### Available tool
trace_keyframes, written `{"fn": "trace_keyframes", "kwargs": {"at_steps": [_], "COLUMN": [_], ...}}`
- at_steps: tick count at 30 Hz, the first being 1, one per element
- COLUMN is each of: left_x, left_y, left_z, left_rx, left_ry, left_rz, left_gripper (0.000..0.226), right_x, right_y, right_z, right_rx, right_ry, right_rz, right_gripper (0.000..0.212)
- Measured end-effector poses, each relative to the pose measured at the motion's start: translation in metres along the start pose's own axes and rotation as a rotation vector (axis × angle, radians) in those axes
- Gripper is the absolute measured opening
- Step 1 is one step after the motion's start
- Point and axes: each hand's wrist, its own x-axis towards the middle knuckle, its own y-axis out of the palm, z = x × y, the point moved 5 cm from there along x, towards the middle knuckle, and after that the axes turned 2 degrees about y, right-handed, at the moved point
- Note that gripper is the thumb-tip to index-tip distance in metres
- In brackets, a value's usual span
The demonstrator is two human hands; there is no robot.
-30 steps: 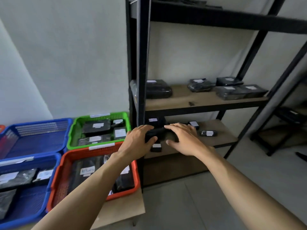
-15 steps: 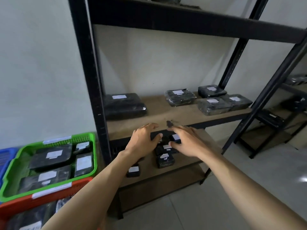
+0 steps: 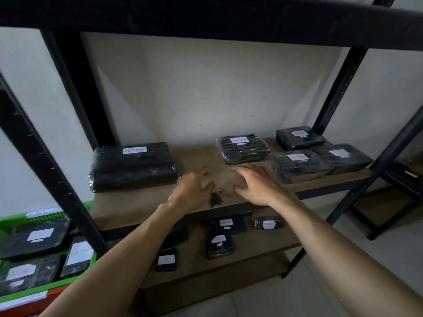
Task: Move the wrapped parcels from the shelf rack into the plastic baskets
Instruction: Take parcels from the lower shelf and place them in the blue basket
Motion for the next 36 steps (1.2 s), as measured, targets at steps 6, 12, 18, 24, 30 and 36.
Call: {"fn": "trace_keyframes", "kwargs": {"at_steps": [6, 12, 18, 24, 30, 36], "left_x": [0.056, 0.086, 0.104, 0.109, 0.103, 0.102], "left_y": [0.019, 0.044, 0.051, 0.060, 0.065, 0.059], "left_z": [-0.017, -0.024, -0.023, -0.016, -0.009, -0.003], "left_rx": [0.003, 0.022, 0.044, -0.031, -0.056, -0.051], "left_ry": [-0.096, -0.211, -0.316, -0.320, -0.259, -0.292], "left_rz": [-0.129, -0.191, -0.208, -0.214, -0.272, -0.310], "left_gripper": [0.038, 0.027, 0.028, 0.027, 0.037, 0.033], "right_x": [0.064, 0.119, 0.157, 0.169, 0.163, 0.166], "right_y": [-0.028, -0.034, -0.029, -0.027, -0.025, -0.025], "right_z": [-0.057, -0.107, -0.145, -0.149, -0.145, -0.133], "right_rx": [-0.026, -0.011, 0.107, 0.135, 0.063, -0.114], "right_ry": [-0.060, 0.022, 0.219, 0.046, -0.146, -0.215], "right_rz": [0.010, 0.046, 0.236, 0.225, 0.089, 0.256], "right_gripper": [0.059, 0.073, 0.118, 0.137, 0.133, 0.151]}}
